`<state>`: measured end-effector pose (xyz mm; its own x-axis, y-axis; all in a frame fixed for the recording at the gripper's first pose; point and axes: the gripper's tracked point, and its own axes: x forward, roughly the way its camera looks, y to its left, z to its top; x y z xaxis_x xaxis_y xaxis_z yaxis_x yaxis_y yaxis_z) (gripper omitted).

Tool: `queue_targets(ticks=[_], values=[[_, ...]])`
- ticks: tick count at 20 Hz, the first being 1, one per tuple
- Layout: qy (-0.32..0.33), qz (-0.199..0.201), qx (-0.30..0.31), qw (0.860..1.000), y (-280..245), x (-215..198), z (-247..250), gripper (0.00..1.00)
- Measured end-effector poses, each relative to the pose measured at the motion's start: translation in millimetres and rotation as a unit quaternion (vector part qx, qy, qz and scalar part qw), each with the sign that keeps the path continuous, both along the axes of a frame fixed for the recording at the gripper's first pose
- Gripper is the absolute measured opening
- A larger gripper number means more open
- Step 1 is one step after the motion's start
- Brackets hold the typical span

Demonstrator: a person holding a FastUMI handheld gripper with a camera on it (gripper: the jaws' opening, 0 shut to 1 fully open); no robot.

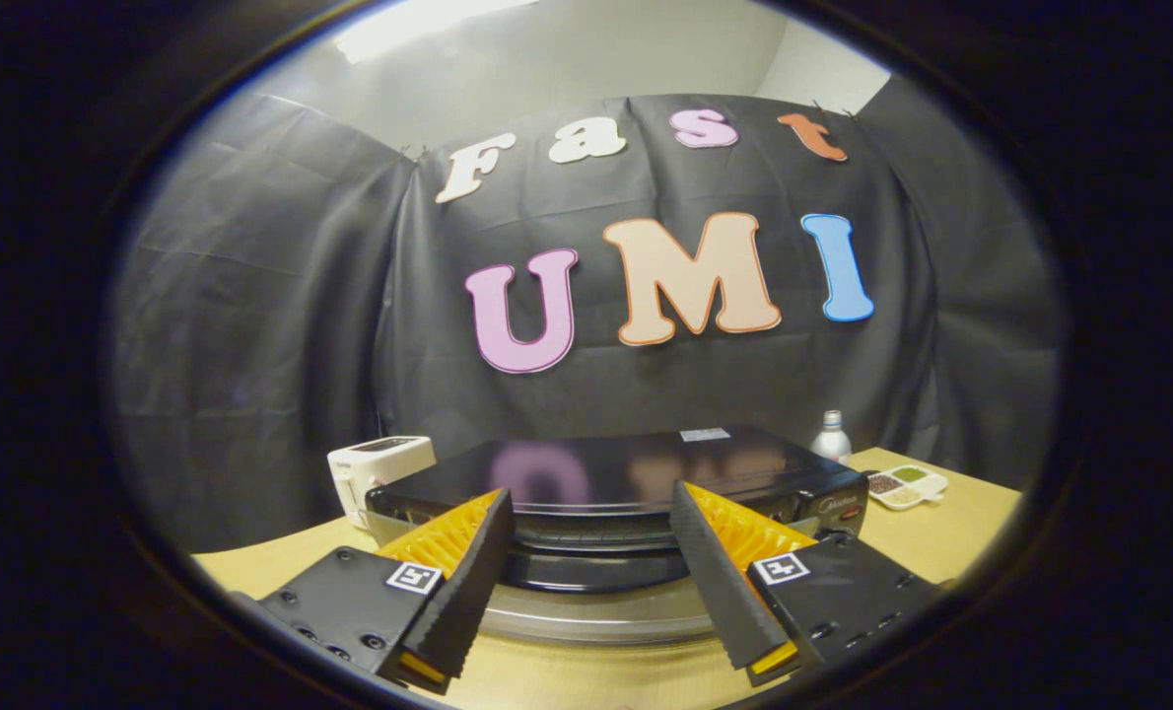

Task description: Open the toaster oven, put the food inside, and close the toaster oven door.

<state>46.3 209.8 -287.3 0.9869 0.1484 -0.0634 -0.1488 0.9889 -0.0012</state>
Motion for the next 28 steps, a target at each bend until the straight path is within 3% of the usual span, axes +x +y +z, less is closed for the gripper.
queue_targets(ticks=[28], values=[[0.012,0.003,-0.004,1.0,-8,-71,-17,0.98]])
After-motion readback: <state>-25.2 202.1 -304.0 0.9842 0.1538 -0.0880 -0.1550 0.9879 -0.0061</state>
